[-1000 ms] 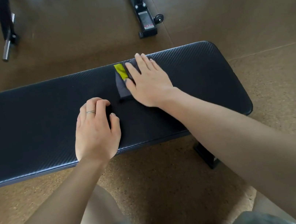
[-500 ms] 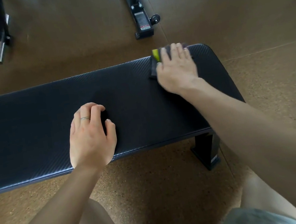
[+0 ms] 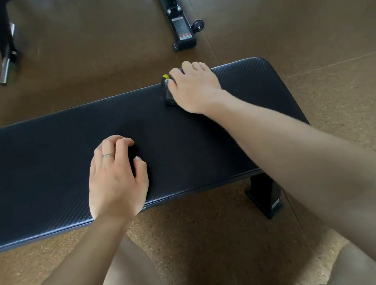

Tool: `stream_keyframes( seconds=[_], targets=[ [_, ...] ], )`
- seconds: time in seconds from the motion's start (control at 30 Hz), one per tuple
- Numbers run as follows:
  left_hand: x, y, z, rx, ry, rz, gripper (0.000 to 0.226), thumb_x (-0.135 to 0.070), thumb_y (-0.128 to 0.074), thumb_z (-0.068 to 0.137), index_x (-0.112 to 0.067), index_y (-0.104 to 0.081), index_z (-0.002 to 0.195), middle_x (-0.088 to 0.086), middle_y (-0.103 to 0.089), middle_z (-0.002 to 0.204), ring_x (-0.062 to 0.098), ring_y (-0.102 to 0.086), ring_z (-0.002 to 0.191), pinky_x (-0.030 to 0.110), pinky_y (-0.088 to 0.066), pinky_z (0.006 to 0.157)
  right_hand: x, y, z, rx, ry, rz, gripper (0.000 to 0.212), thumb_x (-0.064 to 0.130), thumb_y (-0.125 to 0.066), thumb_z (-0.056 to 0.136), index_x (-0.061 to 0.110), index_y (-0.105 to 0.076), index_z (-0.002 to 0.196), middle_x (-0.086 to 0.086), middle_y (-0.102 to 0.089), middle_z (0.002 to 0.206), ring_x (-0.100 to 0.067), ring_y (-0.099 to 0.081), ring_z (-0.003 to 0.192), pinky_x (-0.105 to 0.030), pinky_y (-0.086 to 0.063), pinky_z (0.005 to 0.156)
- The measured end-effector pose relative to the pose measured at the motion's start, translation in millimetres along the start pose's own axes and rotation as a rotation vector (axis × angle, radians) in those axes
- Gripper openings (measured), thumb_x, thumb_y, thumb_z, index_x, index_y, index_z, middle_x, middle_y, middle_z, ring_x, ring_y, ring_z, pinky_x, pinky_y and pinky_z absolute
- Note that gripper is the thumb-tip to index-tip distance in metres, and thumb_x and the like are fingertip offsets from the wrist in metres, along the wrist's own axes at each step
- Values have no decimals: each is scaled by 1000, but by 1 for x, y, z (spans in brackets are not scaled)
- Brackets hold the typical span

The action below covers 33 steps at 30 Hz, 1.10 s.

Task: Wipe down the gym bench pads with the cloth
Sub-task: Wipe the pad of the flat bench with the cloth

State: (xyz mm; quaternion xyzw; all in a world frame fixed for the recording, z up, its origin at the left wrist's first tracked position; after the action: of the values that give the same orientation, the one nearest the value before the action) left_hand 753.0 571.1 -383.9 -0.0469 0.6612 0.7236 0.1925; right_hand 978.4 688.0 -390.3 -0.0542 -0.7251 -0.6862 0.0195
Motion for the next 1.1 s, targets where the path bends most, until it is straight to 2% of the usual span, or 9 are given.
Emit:
stream_keyframes(
  seconds=[0.1,0.3,0.47,0.6,0.73,0.8,0.87,0.97,1.1],
  targets=[
    [0,1,0,-6,0,-9,25,-20,-51,98,-16,-55,122,-1,-49,133,27,-46,123,47,-42,108,-32,6,2,-2,-30,-19,53,40,-17,109,13,-50,140,-18,-51,143,-36,-45,134,-48,-27,116],
    [0,1,-1,-2,1,-10,25,-21,-51,100,-15,-55,124,1,-49,134,26,-46,124,47,-43,108,-127,12,-17,-21,-239,5,52,39,-17,110,10,-51,137,-20,-48,143,-40,-41,137,-49,-21,121],
    [1,1,-1,11,-3,-18,26,-22,-51,100,-15,-55,125,1,-48,135,26,-46,125,48,-42,110,-143,12,-31,-87,-349,120,49,37,-22,110,7,-51,137,-20,-47,141,-38,-43,131,-47,-33,114],
    [0,2,0,2,-11,-23,27,-23,-50,101,-14,-56,126,3,-50,135,28,-46,127,49,-42,111,-159,10,-55,-101,-479,196,46,37,-23,110,15,-38,147,-22,-39,144,-39,-41,133,-50,-37,108],
    [0,1,0,-3,-24,-13,28,-24,-49,101,-13,-55,126,4,-50,135,29,-46,127,50,-41,112,-154,6,-93,-110,-567,193,50,35,-23,110,12,-26,154,-27,-37,144,-44,-41,130,-51,-37,105],
    [-1,1,-1,-9,-32,-6,30,-25,-48,100,-13,-55,126,5,-50,135,30,-46,127,50,-40,112,-144,5,-118,-105,-588,155,54,35,-23,110,11,-23,158,-28,-34,149,-44,-37,135,-52,-33,112],
    [-1,0,-2,-15,-40,-2,31,-25,-47,100,-11,-55,126,7,-51,135,32,-46,128,51,-40,112,-126,1,-145,-94,-589,112,57,36,-22,110,11,-19,161,-29,-23,159,-45,-24,147,-53,-22,123],
    [-1,0,-2,-25,-53,1,31,-25,-47,100,-11,-55,127,8,-52,136,32,-46,129,49,-40,113,-79,-6,-165,-83,-522,89,60,37,-19,110,10,-15,163,-27,-6,168,-41,-3,156,-51,-5,128],
    [-1,1,-2,-32,-69,-4,31,-24,-47,101,-11,-55,127,7,-52,136,30,-46,128,47,-40,113,4,-15,-136,-24,-337,122,62,39,-18,110,13,-7,165,-25,5,169,-38,7,157,-48,3,128]
  ],
)
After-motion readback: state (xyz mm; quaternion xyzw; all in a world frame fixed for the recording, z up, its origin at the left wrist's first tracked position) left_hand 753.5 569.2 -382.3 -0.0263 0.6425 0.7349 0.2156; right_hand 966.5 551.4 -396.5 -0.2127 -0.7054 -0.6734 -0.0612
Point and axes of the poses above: each hand's wrist, its own z-axis towards the middle knuckle, its own y-axis out of the back of the hand, x = y × z, the point moved 8 cm from there along z, towards the middle knuckle
